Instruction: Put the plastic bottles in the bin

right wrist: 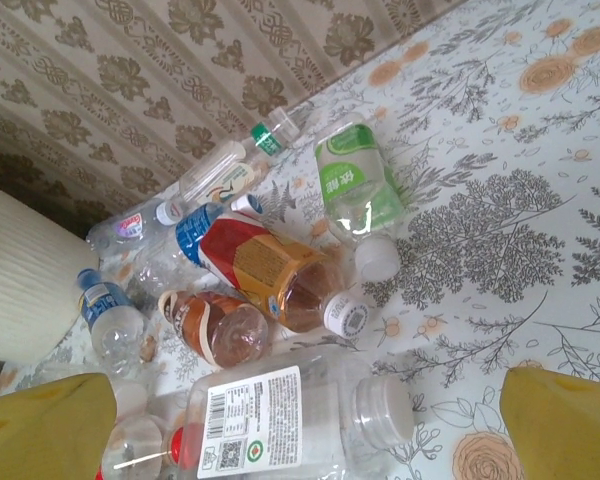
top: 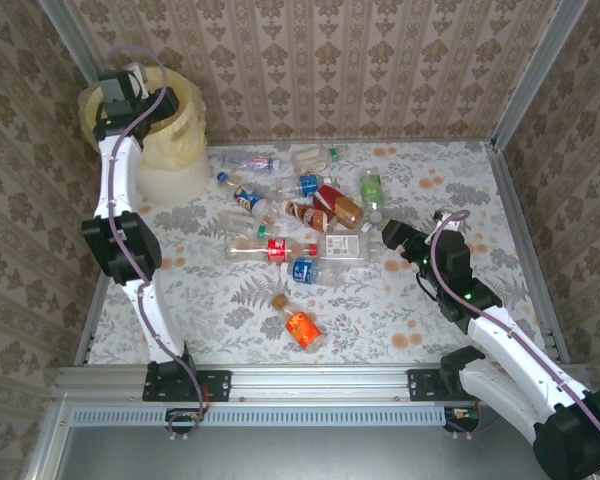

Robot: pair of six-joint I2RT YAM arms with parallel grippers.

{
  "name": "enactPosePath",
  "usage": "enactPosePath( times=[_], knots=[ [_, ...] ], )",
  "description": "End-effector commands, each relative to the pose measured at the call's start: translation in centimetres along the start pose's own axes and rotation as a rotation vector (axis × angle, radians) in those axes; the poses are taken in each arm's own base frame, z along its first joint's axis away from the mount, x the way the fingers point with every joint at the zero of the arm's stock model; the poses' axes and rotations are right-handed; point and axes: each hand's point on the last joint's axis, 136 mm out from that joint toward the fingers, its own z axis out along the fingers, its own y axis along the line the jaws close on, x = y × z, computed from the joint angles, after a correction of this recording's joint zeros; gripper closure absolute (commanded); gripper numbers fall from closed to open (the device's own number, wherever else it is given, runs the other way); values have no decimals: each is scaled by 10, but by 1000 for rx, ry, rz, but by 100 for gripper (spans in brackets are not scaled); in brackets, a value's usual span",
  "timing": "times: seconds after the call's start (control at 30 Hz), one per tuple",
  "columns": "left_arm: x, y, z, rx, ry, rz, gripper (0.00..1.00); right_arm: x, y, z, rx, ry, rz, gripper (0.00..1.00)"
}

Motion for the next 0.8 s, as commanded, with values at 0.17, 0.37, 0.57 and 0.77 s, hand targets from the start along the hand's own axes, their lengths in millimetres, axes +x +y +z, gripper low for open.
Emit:
enactPosePath(
  times=[0.17, 0.37, 0.57, 0.77],
  knots=[
    [18, -15, 8, 210, 89, -195, 41, -5, 8, 1, -21, 11, 11, 0],
    [30, -19, 8, 237, 134, -236, 39, 0, 8, 2, -18, 38, 5, 0],
    [30, -37, -1, 336, 161, -225, 27, 1, 7, 5, -10, 46, -3, 0],
    [23, -47, -11, 372, 161, -241, 25, 3, 11, 11, -16, 72, -16, 0]
  ],
)
